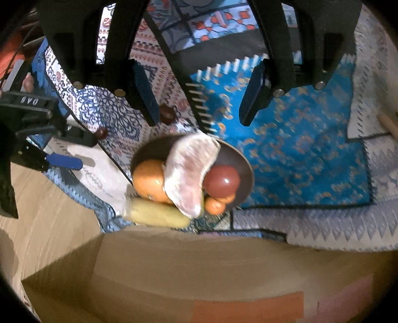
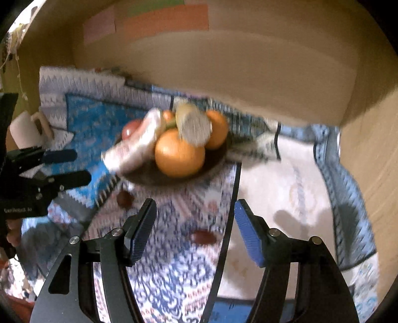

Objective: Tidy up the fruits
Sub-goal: 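Grasp a dark date from the cloth with the left tool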

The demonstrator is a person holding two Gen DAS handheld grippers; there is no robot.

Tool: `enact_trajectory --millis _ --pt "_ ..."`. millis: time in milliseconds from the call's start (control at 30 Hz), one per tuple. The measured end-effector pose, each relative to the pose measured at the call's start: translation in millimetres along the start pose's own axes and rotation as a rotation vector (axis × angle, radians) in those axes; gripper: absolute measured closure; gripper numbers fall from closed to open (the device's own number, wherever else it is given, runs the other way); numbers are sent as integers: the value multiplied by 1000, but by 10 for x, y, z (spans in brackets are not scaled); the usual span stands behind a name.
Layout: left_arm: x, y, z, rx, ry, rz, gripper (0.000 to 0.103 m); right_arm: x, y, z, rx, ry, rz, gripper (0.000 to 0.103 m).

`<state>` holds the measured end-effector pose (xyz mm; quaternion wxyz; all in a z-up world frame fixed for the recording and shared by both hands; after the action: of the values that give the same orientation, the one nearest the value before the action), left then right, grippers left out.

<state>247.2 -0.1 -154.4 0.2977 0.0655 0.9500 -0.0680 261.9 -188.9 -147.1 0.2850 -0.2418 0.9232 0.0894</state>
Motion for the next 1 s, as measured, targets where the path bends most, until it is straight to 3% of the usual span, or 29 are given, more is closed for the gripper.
enact_trajectory --millis 300,533,633,700,767,900,1000 --pt "63 -185 323 28 88 14 37 170 -91 170 -39 66 25 42" --pt "20 -277 523 41 128 30 45 156 -123 240 -34 84 10 54" --pt "12 -319 558 28 125 47 50 175 -124 313 -59 108 7 66" --pt "24 -355 578 20 124 67 50 183 -93 311 -45 98 -12 67" --pt "29 -365 588 13 120 79 50 183 -53 309 -45 97 -37 74" --pt "1 -353 603 1 113 77 71 166 -33 307 -37 98 -56 77" --pt "-7 -357 600 26 114 79 79 151 -60 296 -46 97 -43 79"
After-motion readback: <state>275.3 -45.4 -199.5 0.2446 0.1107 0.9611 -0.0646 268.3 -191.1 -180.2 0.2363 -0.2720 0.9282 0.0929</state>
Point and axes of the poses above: each gripper's, at about its wrist camera, not at the fingertips, and z roughly the way its jaws point, y to its left, x to its underside, the point moved 3 cm from there along z, roughly the way its jaws point, and after that the axes turned 6 degrees about y, right-handed, at the moved point
